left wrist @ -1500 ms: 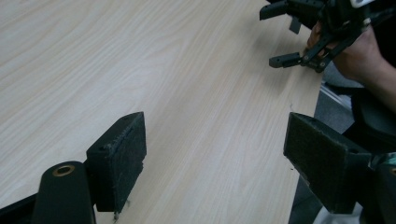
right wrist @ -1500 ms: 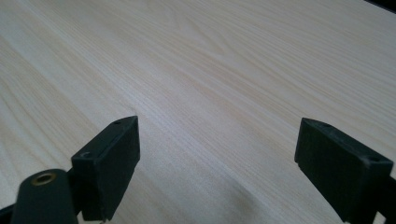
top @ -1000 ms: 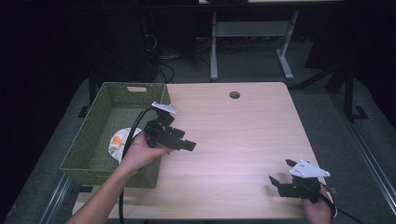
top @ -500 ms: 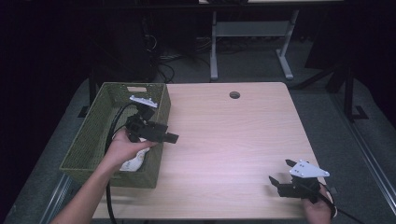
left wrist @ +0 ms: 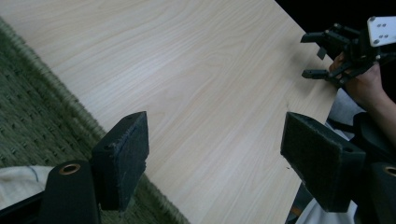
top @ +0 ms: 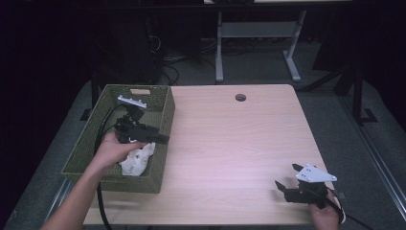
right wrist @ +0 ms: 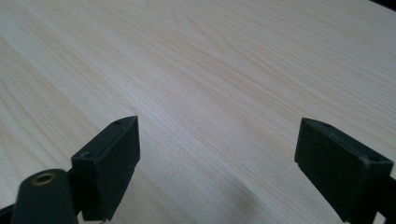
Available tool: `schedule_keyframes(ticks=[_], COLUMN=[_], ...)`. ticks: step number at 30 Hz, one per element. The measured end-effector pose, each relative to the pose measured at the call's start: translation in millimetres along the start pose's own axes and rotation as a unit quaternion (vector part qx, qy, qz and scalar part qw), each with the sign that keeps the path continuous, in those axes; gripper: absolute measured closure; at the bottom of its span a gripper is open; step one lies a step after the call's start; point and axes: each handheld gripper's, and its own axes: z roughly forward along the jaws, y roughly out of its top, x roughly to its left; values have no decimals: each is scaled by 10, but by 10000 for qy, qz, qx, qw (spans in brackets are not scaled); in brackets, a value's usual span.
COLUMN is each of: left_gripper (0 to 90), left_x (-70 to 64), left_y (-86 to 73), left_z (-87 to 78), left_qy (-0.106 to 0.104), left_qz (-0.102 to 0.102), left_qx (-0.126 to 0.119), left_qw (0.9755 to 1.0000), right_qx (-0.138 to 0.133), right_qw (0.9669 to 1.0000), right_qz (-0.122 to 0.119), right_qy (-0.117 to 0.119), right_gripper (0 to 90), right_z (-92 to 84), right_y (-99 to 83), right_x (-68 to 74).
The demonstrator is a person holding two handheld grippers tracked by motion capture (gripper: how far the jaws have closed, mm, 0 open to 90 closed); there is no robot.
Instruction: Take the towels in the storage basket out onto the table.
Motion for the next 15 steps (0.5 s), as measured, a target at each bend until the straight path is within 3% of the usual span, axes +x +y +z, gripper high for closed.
schedule_keyframes(ticks=[10,15], left_gripper=[231,231], left_x=[320,495], left_y=[-135,-225], left_z=[-156,-227], left_qy=[225,528], left_qz=[-406,-631], left_qx=[-45,-57], left_qw=[9989,9966], right_qx=[15,8], right_qw=[10000,10000], right_qz=[-2,24], right_qy=[3,-12], right_gripper=[137,137], right_z=[1,-1], right_y=[2,-3], right_x=[5,-6])
